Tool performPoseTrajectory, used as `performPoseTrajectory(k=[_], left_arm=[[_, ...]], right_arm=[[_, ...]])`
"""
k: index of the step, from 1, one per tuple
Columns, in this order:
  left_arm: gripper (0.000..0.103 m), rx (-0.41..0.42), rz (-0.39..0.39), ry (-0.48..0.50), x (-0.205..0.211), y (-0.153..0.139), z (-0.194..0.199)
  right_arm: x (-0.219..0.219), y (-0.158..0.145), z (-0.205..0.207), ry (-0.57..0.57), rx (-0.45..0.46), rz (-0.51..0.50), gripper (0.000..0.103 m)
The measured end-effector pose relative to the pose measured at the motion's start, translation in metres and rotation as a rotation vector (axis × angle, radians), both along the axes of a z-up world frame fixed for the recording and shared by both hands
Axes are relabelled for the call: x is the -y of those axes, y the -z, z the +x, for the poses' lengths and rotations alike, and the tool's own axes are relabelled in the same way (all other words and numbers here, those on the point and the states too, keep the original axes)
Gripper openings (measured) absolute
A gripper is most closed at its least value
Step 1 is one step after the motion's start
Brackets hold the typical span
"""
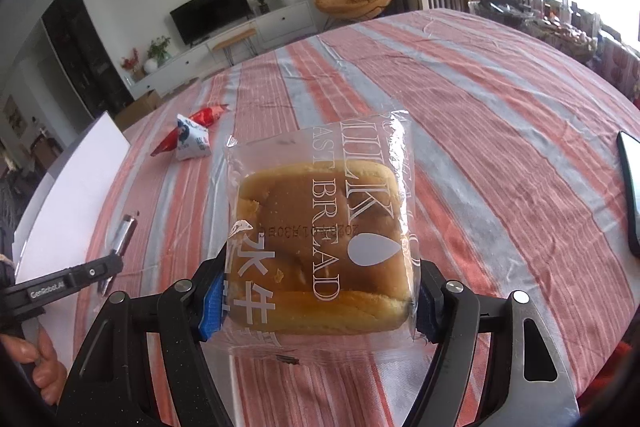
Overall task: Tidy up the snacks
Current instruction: 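Carry the dark bar and toast bread into the box and open both grippers, then move both tools back toward the red bar and white triangular packet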
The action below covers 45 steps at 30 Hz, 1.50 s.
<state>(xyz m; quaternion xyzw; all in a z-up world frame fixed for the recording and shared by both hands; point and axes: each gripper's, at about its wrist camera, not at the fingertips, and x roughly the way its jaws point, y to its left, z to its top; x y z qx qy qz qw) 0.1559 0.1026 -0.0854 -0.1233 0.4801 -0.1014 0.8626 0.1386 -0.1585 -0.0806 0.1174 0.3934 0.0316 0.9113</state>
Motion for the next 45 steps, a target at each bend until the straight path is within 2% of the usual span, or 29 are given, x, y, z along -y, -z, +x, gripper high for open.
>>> performPoseTrajectory(k=[3,6,10,12,15,17,18,19,20,21,22,23,25,27,30,33,35,36,38,40,43,45], left_arm=[[0.018,0.03,-0.094,-0.003,-0.011,-0.026,-0.02],[0.018,0.091,-0.18,-0.001,-0.031,-0.066,-0.048],[0.018,0.206,-0.202,-0.055,-0.074,-0.119,-0.086],[0.018,0.264,-0.166,-0.122,-0.106,-0.141,-0.104],[0.018,0.304,-0.075,-0.254,-0.153,-0.155,-0.123],[0.019,0.295,0.019,-0.367,-0.185,-0.151,-0.131],[0.02,0.269,0.079,-0.446,-0.204,-0.145,-0.134],[0.023,0.25,0.123,-0.501,-0.216,-0.139,-0.137],[0.04,0.223,0.162,-0.551,-0.227,-0.132,-0.139],[0.067,0.185,0.188,-0.599,-0.238,-0.125,-0.14],[0.078,0.158,0.192,-0.643,-0.248,-0.119,-0.144],[0.085,0.161,0.176,-0.67,-0.255,-0.115,-0.149],[0.086,0.179,0.153,-0.69,-0.261,-0.112,-0.157],[0.087,0.188,0.163,-0.685,-0.257,-0.109,-0.157],[0.087,0.2,0.163,-0.628,-0.234,-0.108,-0.147],[0.087,0.22,0.112,-0.526,-0.203,-0.113,-0.134],[0.087,0.229,0.074,-0.406,-0.166,-0.115,-0.121],[0.087,0.234,0.061,-0.342,-0.147,-0.116,-0.117],[0.089,0.239,0.046,-0.226,-0.109,-0.118,-0.104],[0.095,0.242,0.039,-0.084,-0.063,-0.117,-0.095],[0.097,0.21,0.041,0.069,-0.005,-0.107,-0.08],[0.097,0.211,0.054,0.126,0.026,-0.094,-0.071]], right_arm=[[-0.006,-0.009,-0.004,-0.02,0.023,-0.01,0.075],[-0.027,-0.021,-0.009,-0.085,0.041,-0.033,0.075],[-0.082,-0.058,-0.011,-0.24,0.093,-0.016,0.075],[-0.122,-0.088,-0.015,-0.346,0.14,0.004,0.075],[-0.191,-0.128,-0.022,-0.529,0.187,0.04,0.075],[-0.24,-0.144,-0.021,-0.649,0.171,0.065,0.076],[-0.269,-0.147,-0.017,-0.72,0.125,0.077,0.078],[-0.294,-0.146,-0.012,-0.785,0.062,0.089,0.078],[-0.317,-0.143,-0.007,-0.842,-0.003,0.094,0.078],[-0.335,-0.14,-0.004,-0.877,-0.041,0.089,0.078],[-0.344,-0.14,-0.004,-0.89,-0.039,0.081,0.078],[-0.348,-0.14,-0.004,-0.897,-0.032,0.078,0.078],[-0.342,-0.14,-0.004,-0.909,-0.031,0.106,0.078],[-0.324,-0.132,-0.001,-0.881,-0.021,0.116,0.08],[-0.281,-0.106,0.01,-0.77,-0.013,0.048,0.081],[-0.225,-0.054,0.023,-0.589,-0.03,-0.137,0.081],[-0.182,-0.016,0.03,-0.458,-0.081,-0.263,0.081],[-0.16,0.001,0.03,-0.407,-0.111,-0.296,0.081],[-0.12,0.024,0.025,-0.324,-0.148,-0.312,0.08],[-0.086,0.035,0.015,-0.239,-0.148,-0.309,0.08],[-0.049,0.033,0.016,-0.102,-0.15,-0.228,0.08],[-0.033,0.028,0.018,-0.013,-0.137,-0.216,0.081]])
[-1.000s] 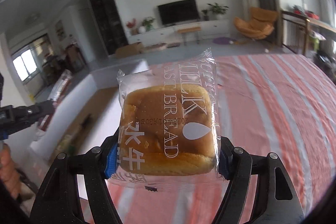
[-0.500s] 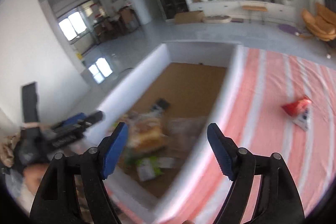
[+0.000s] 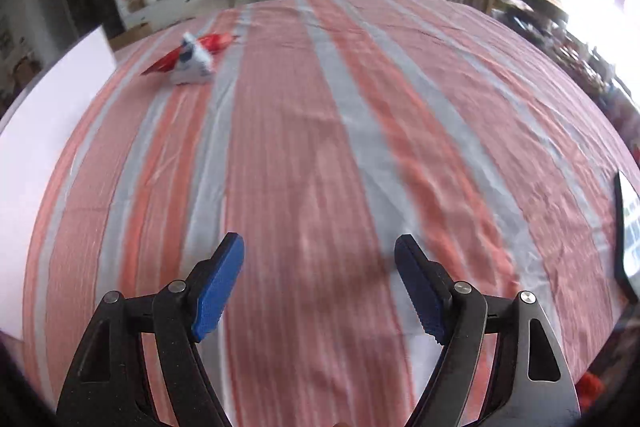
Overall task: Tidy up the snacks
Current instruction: 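Move both tools back toward the red bar and white triangular packet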
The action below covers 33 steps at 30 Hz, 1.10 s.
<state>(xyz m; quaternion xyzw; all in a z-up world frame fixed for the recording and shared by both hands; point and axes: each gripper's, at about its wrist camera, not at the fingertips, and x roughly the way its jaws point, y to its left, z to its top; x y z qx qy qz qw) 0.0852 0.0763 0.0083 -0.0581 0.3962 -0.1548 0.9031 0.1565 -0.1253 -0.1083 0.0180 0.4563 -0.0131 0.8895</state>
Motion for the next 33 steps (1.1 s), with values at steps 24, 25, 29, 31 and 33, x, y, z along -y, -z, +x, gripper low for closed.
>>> performPoseTrajectory(k=[24,25,29,31,33], left_arm=[[0.097,-0.096,0.228,-0.188,0.01,0.121,0.088],[0.097,-0.096,0.228,-0.187,0.01,0.121,0.088],[0.1,-0.1,0.229,-0.186,0.01,0.122,0.089],[0.102,-0.105,0.232,-0.183,0.01,0.122,0.089],[0.103,-0.107,0.236,-0.18,0.011,0.122,0.09]], right_arm=[[0.015,0.004,-0.013,0.091,0.004,-0.044,0.085],[0.016,0.004,-0.014,0.092,0.005,-0.044,0.085],[0.016,0.003,-0.014,0.089,0.005,-0.04,0.086],[0.018,0.001,-0.015,0.08,0.001,-0.027,0.086],[0.022,-0.004,-0.011,0.066,-0.008,0.031,0.085]])
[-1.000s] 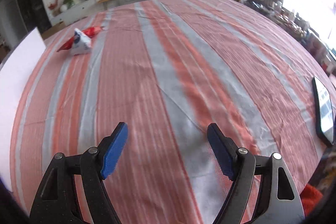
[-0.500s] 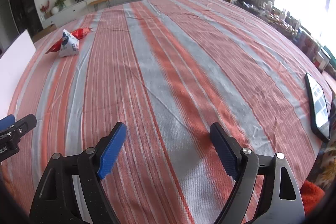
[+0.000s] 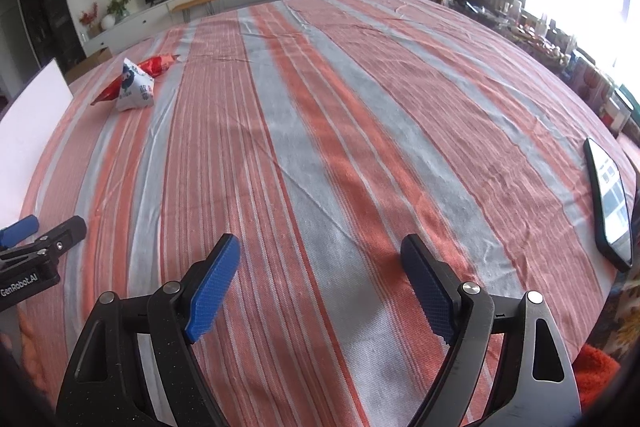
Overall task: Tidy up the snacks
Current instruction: 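Move both tools back toward the red bar and white triangular packet, then close the left gripper on the red wrapped bar and lift it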
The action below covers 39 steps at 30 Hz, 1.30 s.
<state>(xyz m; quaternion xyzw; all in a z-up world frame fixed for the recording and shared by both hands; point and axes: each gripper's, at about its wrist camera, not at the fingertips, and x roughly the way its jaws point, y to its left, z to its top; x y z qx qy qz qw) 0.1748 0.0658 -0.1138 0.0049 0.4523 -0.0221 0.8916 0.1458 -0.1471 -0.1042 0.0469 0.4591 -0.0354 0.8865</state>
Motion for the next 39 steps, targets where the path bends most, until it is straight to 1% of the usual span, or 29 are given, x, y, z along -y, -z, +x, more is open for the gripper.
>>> performPoseTrajectory(k=[2,3,6,8,11,13,16,19,20,21,23,26,29,31,34,37,39], left_arm=[[0.103,0.0,-0.001,0.001,0.0,0.0,0.0],[0.103,-0.001,0.0,0.001,0.0,0.0,0.0],[0.103,-0.001,0.002,0.001,0.0,0.0,0.001],[0.103,-0.001,0.002,0.001,0.0,0.0,0.001],[0.103,-0.001,0.002,0.001,0.0,0.0,0.001],[0.103,-0.001,0.002,0.001,0.0,0.0,0.001],[0.103,-0.001,0.002,0.001,0.0,0.0,0.001],[0.103,-0.001,0.002,0.001,0.0,0.0,0.001],[0.103,0.0,0.001,0.001,0.0,0.0,0.001],[0.103,-0.001,0.001,0.001,0.0,0.0,0.001],[0.103,0.0,0.002,0.001,0.0,0.0,0.001],[0.103,0.0,0.002,0.001,0.0,0.0,0.001],[0.103,0.0,0.002,0.0,0.0,0.0,0.001],[0.103,0.0,0.002,0.0,0.0,0.0,0.001],[0.103,0.0,0.002,0.0,0.0,0.0,0.001],[0.103,0.0,0.004,-0.001,0.0,0.0,0.001],[0.103,0.0,0.003,-0.001,0.0,0.0,0.001]], right_arm=[[-0.002,-0.009,0.014,-0.055,0.015,0.046,0.085],[-0.007,-0.014,0.025,-0.096,0.022,0.039,0.085],[-0.032,-0.029,0.069,-0.287,0.028,0.002,0.085],[-0.053,-0.034,0.098,-0.41,0.03,-0.015,0.084],[-0.092,-0.033,0.138,-0.539,0.011,-0.052,0.084],[-0.12,-0.027,0.16,-0.609,-0.017,-0.042,0.083],[-0.155,-0.01,0.184,-0.646,-0.053,-0.038,0.081],[-0.177,0.007,0.197,-0.647,-0.071,-0.067,0.08],[-0.179,0.012,0.2,-0.643,-0.076,-0.072,0.063],[-0.178,0.014,0.201,-0.633,-0.076,-0.057,0.053],[-0.17,0.014,0.199,-0.605,-0.07,-0.021,0.052],[-0.147,0.013,0.185,-0.559,-0.056,-0.05,0.052],[-0.104,0.009,0.165,-0.467,-0.053,-0.067,0.052],[-0.071,0.004,0.15,-0.394,-0.052,-0.054,0.052],[-0.028,0.001,0.119,-0.305,-0.044,-0.062,0.052],[0.003,0.001,0.092,-0.231,-0.02,-0.045,0.053],[0.011,0.0,0.082,-0.197,-0.001,-0.044,0.054]])
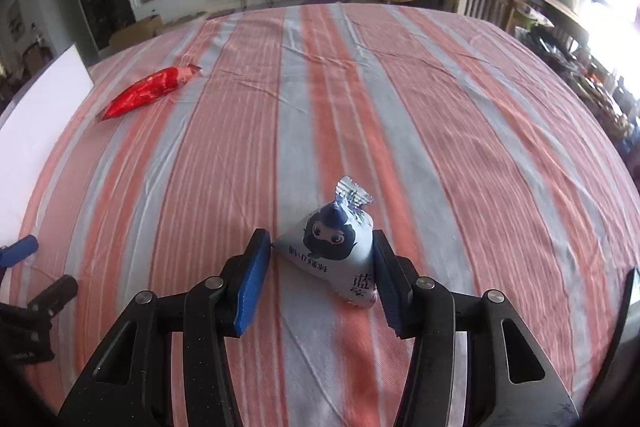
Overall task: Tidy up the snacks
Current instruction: 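Close the left gripper on the red wrapped bar and lift it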
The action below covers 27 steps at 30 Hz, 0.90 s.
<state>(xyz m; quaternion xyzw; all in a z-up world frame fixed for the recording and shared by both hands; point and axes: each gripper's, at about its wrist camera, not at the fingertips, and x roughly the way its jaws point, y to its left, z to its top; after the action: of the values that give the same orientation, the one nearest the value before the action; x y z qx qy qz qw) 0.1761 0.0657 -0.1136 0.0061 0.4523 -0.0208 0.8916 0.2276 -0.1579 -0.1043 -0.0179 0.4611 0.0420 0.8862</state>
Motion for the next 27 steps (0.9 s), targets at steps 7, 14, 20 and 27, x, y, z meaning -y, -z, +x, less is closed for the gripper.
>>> performPoseTrajectory(k=[7,14,20,27], left_arm=[[0.103,0.0,0.001,0.0,-0.0001,-0.0001,0.0003],[0.103,0.0,0.002,-0.004,-0.0008,-0.0002,0.0012],[0.103,0.0,0.002,-0.003,-0.0006,-0.0002,0.0011],[0.103,0.0,0.002,-0.004,-0.0006,-0.0003,0.0011]], right_arm=[[-0.001,0.0054,-0.0037,0.026,0.012,-0.024,0.068],[0.0057,0.0083,-0.0038,0.059,0.002,-0.02,0.08],[0.0048,0.0091,-0.0038,0.054,0.0,-0.018,0.082],[0.0048,0.0089,-0.0039,0.055,0.0,-0.018,0.082]])
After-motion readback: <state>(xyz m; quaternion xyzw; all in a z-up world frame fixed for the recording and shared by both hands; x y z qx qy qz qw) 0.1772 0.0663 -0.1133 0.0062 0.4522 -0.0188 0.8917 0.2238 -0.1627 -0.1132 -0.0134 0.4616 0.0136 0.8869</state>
